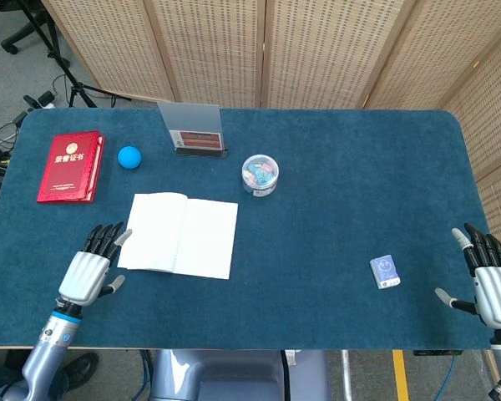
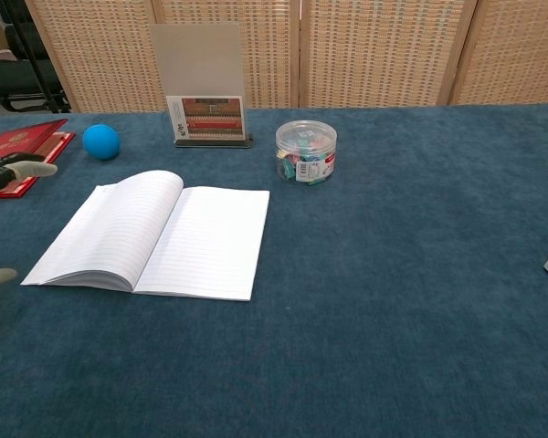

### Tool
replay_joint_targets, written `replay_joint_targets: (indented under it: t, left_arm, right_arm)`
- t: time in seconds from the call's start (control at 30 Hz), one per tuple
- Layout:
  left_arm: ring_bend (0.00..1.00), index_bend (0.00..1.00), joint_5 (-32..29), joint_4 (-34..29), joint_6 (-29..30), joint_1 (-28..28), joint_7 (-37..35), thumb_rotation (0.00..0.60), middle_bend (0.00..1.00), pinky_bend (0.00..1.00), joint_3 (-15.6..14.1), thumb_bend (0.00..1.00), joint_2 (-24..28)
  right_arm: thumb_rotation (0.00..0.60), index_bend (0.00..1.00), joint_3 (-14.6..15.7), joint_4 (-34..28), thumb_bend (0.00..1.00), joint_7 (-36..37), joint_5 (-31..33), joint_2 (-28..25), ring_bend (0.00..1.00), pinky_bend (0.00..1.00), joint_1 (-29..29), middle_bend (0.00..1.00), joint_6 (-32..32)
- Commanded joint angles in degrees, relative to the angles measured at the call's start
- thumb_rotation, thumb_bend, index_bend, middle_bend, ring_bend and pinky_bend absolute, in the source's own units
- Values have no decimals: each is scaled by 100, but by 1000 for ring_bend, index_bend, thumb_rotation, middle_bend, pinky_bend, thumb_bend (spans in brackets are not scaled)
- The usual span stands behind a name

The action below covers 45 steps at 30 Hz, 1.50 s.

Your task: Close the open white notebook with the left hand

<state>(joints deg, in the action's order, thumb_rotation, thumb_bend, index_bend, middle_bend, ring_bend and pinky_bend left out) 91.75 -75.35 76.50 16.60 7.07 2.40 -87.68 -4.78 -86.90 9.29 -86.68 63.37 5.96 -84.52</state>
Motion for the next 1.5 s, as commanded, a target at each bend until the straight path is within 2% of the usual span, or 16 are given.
replay_joint_targets:
  t: [0.03, 0.27, 0.5, 0.7, 1.13, 1.37, 1.43, 1.5]
  left_arm:
    - [0, 0, 5, 81, -84, 104, 67, 600, 0, 0, 21, 239, -183]
    - [0, 0, 8, 456, -283, 318, 193, 600, 0, 0, 21, 239, -722]
    - [0, 0, -102, 1322, -324, 438, -123, 600, 0, 0, 71, 242, -1278]
    - [0, 0, -141, 1743, -377, 523, -388, 600, 0, 0, 51, 238, -1485]
    - [0, 0, -271, 2237, -364, 631, -570, 600, 0, 0, 101, 247, -1730]
    - [0, 0, -331, 2462, -424, 707, -640, 600, 0, 0, 105, 351, -1827]
    - [0, 0, -297, 2508, -370, 717, -667, 600, 0, 0, 88, 425, -1820]
    - [0, 0, -250, 2575, -302, 724, -662, 600, 0, 0, 61, 545, -1815]
  right_arm:
    - [600, 0, 7, -4, 0, 10, -6, -5, 0, 0, 5, 0, 14]
    - [600, 0, 22, -9, 0, 60, -24, -29, 0, 0, 4, 0, 15]
    - [600, 0, 19, 14, 0, 164, -16, -56, 0, 0, 17, 0, 41]
    - [600, 0, 13, 13, 0, 181, 7, -65, 0, 0, 25, 0, 62]
    - [600, 0, 9, 34, 0, 236, 21, -74, 0, 0, 27, 0, 65]
    - [600, 0, 9, 27, 0, 215, 29, -67, 0, 0, 32, 0, 73]
    - [600, 0, 6, 26, 0, 218, 34, -67, 0, 0, 33, 0, 73]
    - [600, 0, 6, 26, 0, 223, 34, -66, 0, 0, 35, 0, 76]
